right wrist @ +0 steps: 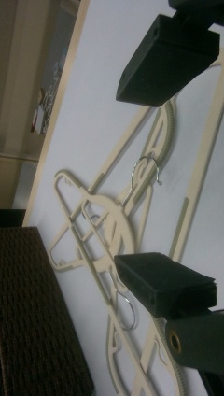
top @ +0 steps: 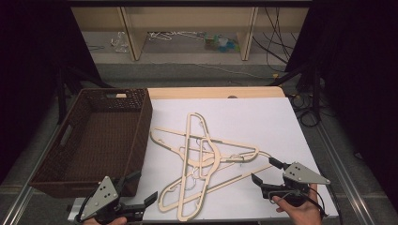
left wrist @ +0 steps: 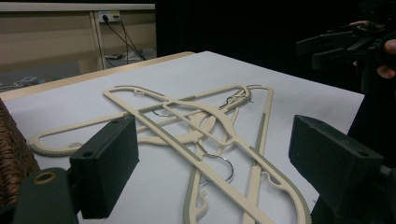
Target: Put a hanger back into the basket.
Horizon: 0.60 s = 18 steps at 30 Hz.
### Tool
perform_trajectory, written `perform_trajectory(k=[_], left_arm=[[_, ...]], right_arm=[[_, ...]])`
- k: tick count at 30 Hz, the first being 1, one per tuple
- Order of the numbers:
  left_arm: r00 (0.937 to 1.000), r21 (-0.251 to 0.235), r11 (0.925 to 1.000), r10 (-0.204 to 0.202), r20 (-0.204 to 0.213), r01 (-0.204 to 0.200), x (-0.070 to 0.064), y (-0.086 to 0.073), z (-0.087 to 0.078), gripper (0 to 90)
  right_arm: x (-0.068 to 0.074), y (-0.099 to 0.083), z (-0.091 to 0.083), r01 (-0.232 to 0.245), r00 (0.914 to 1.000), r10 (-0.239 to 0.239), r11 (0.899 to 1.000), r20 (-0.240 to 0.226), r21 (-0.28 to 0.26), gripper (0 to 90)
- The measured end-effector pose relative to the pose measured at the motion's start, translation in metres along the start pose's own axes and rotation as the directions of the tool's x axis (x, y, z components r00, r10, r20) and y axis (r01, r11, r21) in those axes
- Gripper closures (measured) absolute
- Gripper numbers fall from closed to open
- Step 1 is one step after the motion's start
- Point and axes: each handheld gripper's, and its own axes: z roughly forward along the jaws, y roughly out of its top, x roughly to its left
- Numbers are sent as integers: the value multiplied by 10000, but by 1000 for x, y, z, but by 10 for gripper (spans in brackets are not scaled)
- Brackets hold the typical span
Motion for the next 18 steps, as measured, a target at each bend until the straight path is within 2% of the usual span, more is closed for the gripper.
perform_trajectory(k=[2, 3, 5, 6, 7, 8, 10, 13, 17, 18], left_arm=[[10000, -69, 10000, -7, 39, 7, 0, 0, 1, 158], [10000, 12, 10000, 2, -9, -2, 0, 0, 0, 157], [10000, 11, 10000, -10, 16, 10, 0, 0, 0, 157], [10000, 21, 10000, 8, 9, -8, 0, 0, 1, 157], [10000, 43, 10000, 8, 23, -9, 0, 0, 1, 158], [10000, 36, 10000, -6, 36, 6, 0, -1, 1, 157], [10000, 24, 10000, -3, 54, 3, 0, -1, 1, 158], [10000, 62, 10000, 5, 55, -6, -1, -1, 2, 157], [9999, -4, 10000, 38, 157, -38, 0, -2, 3, 157], [9999, -4, 10000, 38, 157, -38, 0, -2, 3, 157]], right_arm=[[0, 0, 1, 20, 10000, -20, 10000, 10, -24, 189], [-2, -1, 4, 59, 9999, -58, 10000, -138, 43, 189], [-3, -1, 8, 43, 9996, -29, 9989, -289, 460, 194], [-4, -1, 9, 177, 9996, -165, 9987, -239, 479, 205], [-5, -1, 11, 139, 9991, -116, 9983, -414, 571, 219], [-7, 1, 12, 382, 9989, -362, 9966, -290, 732, 239], [-7, 3, 12, 280, 9992, -251, 9954, -320, 919, 246], [-17, 12, 17, 239, 9997, -229, 9926, -99, 1188, 267], [-28, 21, 33, 73, 9999, -44, 9827, -162, 1853, 333], [-28, 21, 33, 73, 9999, -44, 9827, -162, 1853, 333]])
